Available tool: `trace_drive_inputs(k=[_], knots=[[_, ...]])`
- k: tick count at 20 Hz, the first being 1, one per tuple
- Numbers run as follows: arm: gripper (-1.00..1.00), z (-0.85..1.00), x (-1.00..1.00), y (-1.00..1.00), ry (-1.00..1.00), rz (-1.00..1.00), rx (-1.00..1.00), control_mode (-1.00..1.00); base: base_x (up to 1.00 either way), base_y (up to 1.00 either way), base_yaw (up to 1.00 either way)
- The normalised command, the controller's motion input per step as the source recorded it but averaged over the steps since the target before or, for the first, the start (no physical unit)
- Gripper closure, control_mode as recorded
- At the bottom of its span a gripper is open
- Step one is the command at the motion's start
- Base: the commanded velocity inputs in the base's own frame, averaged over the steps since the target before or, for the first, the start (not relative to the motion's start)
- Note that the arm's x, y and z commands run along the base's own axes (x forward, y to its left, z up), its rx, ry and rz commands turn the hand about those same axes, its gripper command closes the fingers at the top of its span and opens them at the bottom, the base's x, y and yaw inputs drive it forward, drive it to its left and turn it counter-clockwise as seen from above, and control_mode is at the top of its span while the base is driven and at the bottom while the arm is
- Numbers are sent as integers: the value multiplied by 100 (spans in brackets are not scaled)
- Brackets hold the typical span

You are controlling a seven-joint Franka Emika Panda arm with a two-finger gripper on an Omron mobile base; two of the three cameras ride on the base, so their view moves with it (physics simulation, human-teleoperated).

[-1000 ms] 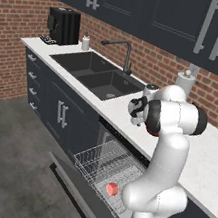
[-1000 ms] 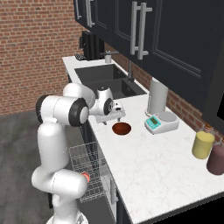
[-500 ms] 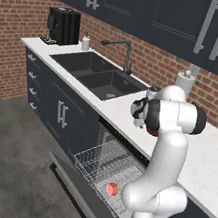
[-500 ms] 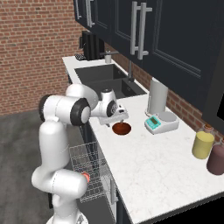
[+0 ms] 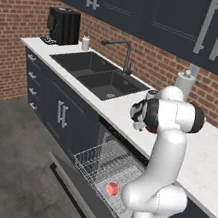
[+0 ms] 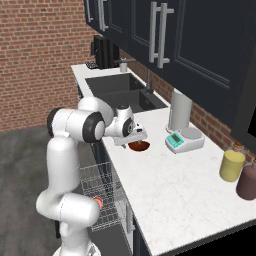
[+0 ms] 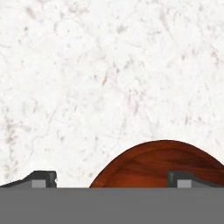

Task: Pick up the cup and bowl from the counter, place them in the dishwasher, and close the dishwasher door.

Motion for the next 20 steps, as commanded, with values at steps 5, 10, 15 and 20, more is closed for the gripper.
trace_drive_inputs(k=[5, 10, 15, 20], knots=[[100, -26, 0, -4, 3, 0, 0, -100, 0, 0, 0], [100, -4, -36, -34, 0, 0, 0, -100, 0, 0, 0], [100, -24, -53, -40, 2, -1, 0, -100, 0, 0, 0], [100, -40, -14, -7, 3, 0, 0, -100, 0, 0, 0]])
